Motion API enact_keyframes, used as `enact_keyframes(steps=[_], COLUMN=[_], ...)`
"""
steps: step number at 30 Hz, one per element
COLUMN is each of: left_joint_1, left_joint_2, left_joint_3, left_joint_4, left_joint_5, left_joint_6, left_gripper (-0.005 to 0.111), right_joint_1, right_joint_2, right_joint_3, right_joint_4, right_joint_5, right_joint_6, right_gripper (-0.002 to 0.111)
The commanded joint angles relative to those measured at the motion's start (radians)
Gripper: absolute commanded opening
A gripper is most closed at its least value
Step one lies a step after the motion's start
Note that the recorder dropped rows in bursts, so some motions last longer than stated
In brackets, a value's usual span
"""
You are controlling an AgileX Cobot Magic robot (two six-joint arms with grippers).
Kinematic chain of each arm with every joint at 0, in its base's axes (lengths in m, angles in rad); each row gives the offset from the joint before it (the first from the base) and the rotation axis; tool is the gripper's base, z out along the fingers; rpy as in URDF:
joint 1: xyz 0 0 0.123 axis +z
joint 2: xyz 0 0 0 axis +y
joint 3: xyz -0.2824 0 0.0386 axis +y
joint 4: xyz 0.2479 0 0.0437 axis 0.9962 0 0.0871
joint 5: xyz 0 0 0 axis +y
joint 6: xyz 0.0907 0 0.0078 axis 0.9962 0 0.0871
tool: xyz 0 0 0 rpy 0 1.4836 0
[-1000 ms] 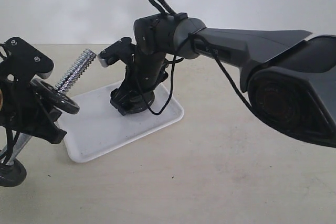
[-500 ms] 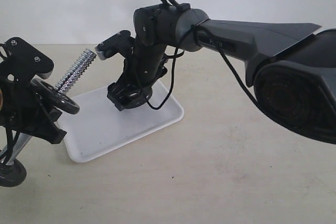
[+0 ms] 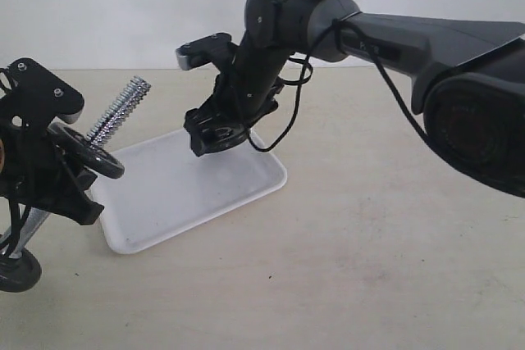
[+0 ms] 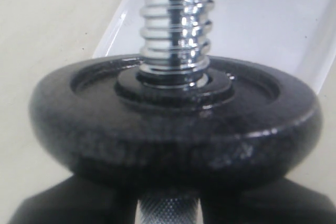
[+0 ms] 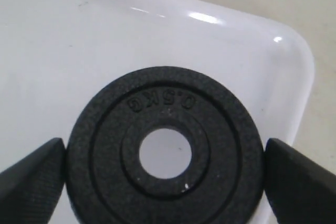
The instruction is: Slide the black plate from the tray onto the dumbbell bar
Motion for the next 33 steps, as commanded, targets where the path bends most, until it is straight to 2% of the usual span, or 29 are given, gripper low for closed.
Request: enact_keyframes(steps=[1, 33], left_joint_1=[-0.002, -0.002], left_joint_2=[-0.040, -0.040], left_joint_3=[-0.027, -0.027], left_joint_4=[0.023, 0.023], left_joint_5=[-0.492, -0.492], left_joint_6=[0.004, 0.004], left_gripper=[0.004, 0.004], right_joint_1=[-0.037, -0.037], right_joint_2=[-0.032, -0.033], right_joint_3=[-0.005, -0.005], right_joint_4=[0.041, 0.123], right_joint_5=[0.006, 0.040], right_joint_6=[-0.054, -0.082], right_gripper=[0.000, 0.000])
